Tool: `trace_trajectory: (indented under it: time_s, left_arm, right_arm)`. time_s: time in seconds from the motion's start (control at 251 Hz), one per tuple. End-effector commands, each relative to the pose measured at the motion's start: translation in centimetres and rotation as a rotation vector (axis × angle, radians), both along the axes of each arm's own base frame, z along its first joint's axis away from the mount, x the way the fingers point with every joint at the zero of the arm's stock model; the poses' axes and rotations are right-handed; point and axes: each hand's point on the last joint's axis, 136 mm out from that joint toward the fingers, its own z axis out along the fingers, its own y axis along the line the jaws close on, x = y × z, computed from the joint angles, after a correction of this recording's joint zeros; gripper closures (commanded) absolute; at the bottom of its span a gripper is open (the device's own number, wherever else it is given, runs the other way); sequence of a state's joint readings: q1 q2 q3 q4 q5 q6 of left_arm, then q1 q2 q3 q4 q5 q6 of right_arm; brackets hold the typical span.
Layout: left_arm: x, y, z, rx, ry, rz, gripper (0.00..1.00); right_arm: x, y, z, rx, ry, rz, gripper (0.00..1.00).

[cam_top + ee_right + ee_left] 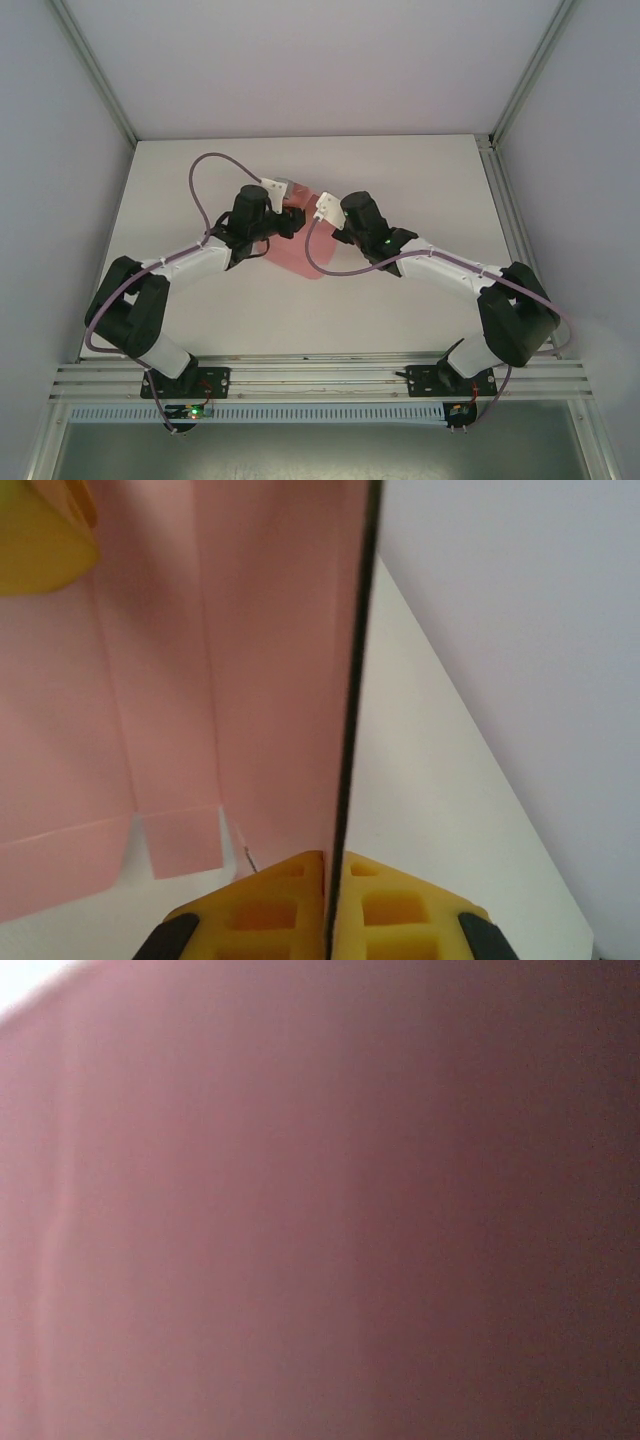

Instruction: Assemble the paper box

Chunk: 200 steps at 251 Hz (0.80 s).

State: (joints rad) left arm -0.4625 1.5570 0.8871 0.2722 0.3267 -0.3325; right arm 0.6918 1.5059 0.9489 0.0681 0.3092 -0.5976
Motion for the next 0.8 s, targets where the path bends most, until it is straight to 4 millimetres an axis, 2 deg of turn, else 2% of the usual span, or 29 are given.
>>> trace_trajectory:
  time_s: [0.0, 0.12, 0.18, 0.267, 0.299, 0.315, 0.375, 0.435, 0.543, 0.627, 0.718, 0.794]
  left_arm:
    - [-0.4, -1.1, 1.3, -0.017, -0.032, -0.046, 0.74]
    - [-1.7, -0.4, 2.0, -0.038, -0.021, -0.034, 0.71]
    - [-2.9, 0.4, 2.4, -0.03, -0.016, -0.026, 0.66]
    - [-4.7, 2.4, 3.0, 0.007, -0.005, 0.023, 0.5]
    - [-5.3, 3.3, 3.2, 0.024, -0.007, 0.055, 0.38]
    - [-5.5, 3.9, 3.2, 0.035, -0.006, 0.08, 0.33]
    - [-5.9, 6.7, 3.3, 0.073, -0.006, 0.212, 0.24]
    - [-6.2, 9.8, 3.1, 0.115, 0.001, 0.364, 0.01]
    - [-6.2, 14.9, 1.8, 0.159, 0.059, 0.597, 0.0]
    - [-5.8, 17.8, -0.1, 0.154, 0.165, 0.725, 0.0]
    - [-4.9, 19.8, -2.6, 0.137, 0.271, 0.819, 0.0]
    - [-3.7, 20.1, -4.0, 0.129, 0.295, 0.835, 0.0]
  right_arm:
    - [-0.2, 1.0, -0.7, -0.012, 0.011, 0.028, 1.0]
    - [0.9, 0.2, -0.8, -0.071, -0.027, -0.02, 1.0]
    - [1.3, -0.2, -1.1, -0.139, -0.034, -0.033, 1.0]
    - [1.7, -0.6, -1.9, -0.25, -0.033, -0.018, 1.0]
    - [1.9, -0.7, -2.2, -0.284, -0.03, -0.009, 1.0]
    - [1.9, -0.7, -2.3, -0.303, -0.028, -0.002, 1.0]
    - [1.8, -0.5, -3.1, -0.372, -0.015, 0.044, 1.0]
    - [1.7, -0.1, -3.8, -0.421, -0.012, 0.094, 1.0]
    - [2.0, 0.4, -5.0, -0.493, -0.01, 0.144, 1.0]
    - [2.6, 0.8, -5.9, -0.572, -0.061, 0.164, 1.0]
    - [3.3, 1.2, -5.8, -0.605, -0.149, 0.158, 1.0]
    - [3.5, 1.5, -5.5, -0.591, -0.208, 0.146, 1.0]
